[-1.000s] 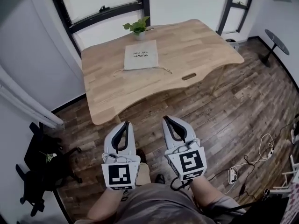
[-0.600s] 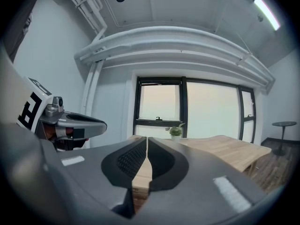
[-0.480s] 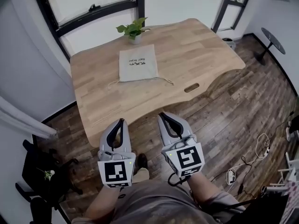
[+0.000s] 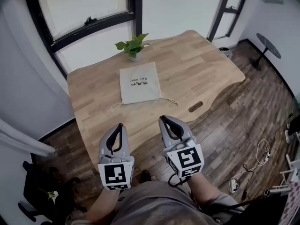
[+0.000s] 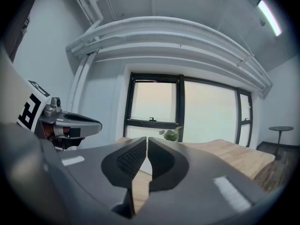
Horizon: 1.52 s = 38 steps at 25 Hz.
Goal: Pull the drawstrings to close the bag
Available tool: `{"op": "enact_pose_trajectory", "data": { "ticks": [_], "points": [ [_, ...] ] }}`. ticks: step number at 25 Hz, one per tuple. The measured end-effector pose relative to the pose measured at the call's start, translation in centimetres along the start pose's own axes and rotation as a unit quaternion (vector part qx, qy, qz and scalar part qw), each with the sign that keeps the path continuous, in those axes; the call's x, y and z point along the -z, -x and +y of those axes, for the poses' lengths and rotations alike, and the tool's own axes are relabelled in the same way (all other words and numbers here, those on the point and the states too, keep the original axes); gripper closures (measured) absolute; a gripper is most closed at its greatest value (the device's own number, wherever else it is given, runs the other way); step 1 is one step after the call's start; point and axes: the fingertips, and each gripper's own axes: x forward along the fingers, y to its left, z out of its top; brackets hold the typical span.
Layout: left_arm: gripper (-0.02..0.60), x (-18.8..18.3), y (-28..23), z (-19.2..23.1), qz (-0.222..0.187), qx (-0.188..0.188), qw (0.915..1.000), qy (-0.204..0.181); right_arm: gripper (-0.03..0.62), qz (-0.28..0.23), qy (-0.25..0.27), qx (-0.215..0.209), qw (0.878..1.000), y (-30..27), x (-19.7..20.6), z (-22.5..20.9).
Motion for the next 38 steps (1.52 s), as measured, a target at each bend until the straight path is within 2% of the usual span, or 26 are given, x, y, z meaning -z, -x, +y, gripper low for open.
{"op": "enact_pose_trajectory", "data": {
  "ticks": [9,18,23,29,38],
  "points": [
    [0.58,0.6,-3.6,2.5,0.004,0.009,0.9999,0.001,0.556,-0.002,0.007,0.019,1.0,-3.2,-0.7,-1.5],
    [0.58,1.5,-8.3,2.8,0.016,0.016,0.9997,0.0,0.554,0.015,-0.003,0.037,0.999,-5.5,1.1,-5.7],
    [0.581,0.7,-11.8,2.7,0.009,0.013,0.9999,-0.001,0.551,0.022,-0.01,0.017,1.0,-8.2,1.7,-7.9],
    [0.581,3.0,-15.8,3.3,0.045,-0.004,0.999,0.009,0.543,0.046,-0.029,-0.014,0.998,-11.2,3.6,-10.7],
    [0.58,1.8,-20.5,4.9,0.044,-0.03,0.9986,0.0,0.54,0.043,-0.018,-0.047,0.998,-16.1,3.6,-14.7]
  ]
}}
